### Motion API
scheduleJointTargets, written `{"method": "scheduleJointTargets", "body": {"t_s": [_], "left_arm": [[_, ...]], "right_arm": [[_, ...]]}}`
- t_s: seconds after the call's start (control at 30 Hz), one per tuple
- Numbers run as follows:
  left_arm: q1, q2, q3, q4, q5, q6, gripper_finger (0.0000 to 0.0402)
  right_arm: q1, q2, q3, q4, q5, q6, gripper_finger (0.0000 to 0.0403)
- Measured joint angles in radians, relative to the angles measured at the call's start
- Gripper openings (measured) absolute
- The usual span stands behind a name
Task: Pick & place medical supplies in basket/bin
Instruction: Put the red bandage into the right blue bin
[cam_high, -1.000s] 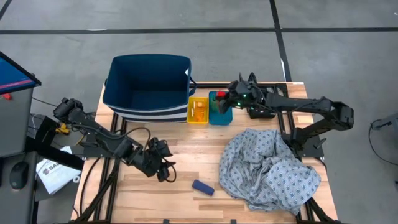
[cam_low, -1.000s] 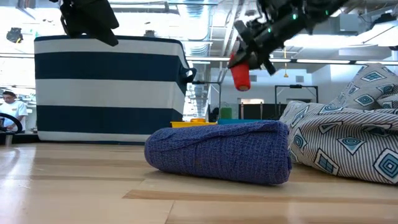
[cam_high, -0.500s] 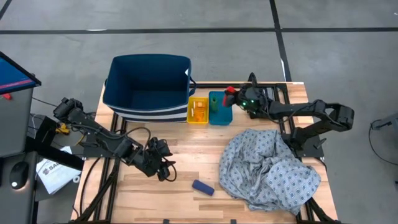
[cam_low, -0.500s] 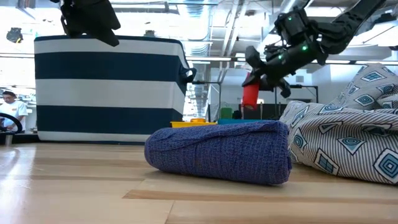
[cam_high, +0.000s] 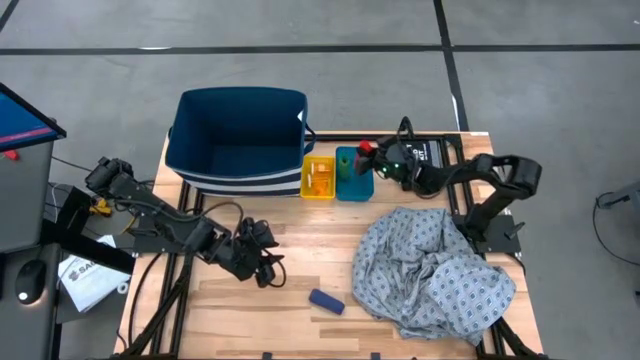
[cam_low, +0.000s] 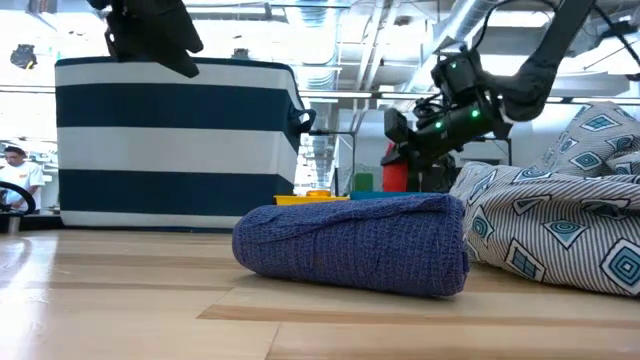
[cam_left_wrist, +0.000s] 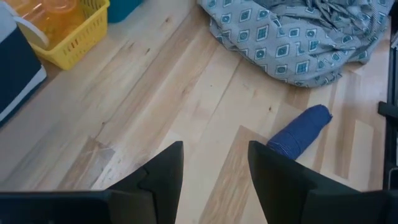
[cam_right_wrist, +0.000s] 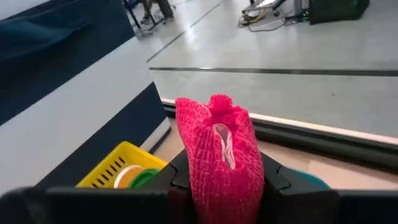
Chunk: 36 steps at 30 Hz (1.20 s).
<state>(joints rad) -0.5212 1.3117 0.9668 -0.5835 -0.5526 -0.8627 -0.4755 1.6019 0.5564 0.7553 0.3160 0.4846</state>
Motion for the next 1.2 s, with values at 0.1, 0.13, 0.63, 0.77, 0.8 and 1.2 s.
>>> {"method": "scheduleJointTargets", "body": {"t_s": [0.1,0.13,0.63,0.77,0.8,1.2], "left_arm": [[0.012,0.000,0.000,0.001,0.000,0.000,0.0172],[0.014,0.000,0.000,0.001,0.000,0.000,0.0172],[0.033,0.000,0.000,0.009,-0.001,0.001,0.0168],[0.033,0.000,0.000,0.009,-0.001,-0.006,0.0168],[0.033,0.000,0.000,0.009,-0.001,-0.007,0.0168],[0.033,0.000,0.000,0.009,-0.001,-0.008,0.0168]], "right_arm": [[0.000,0.035,0.001,0.020,-0.008,-0.014,0.0082],[0.001,0.044,0.000,0.023,-0.005,-0.014,0.0082],[0.003,0.170,-0.005,0.173,-0.005,-0.098,0.0082],[0.001,0.172,-0.005,0.168,-0.005,-0.168,0.0082],[0.001,0.172,-0.005,0.168,-0.010,-0.190,0.0083],[0.003,0.172,-0.005,0.141,-0.068,-0.221,0.0119]]}}
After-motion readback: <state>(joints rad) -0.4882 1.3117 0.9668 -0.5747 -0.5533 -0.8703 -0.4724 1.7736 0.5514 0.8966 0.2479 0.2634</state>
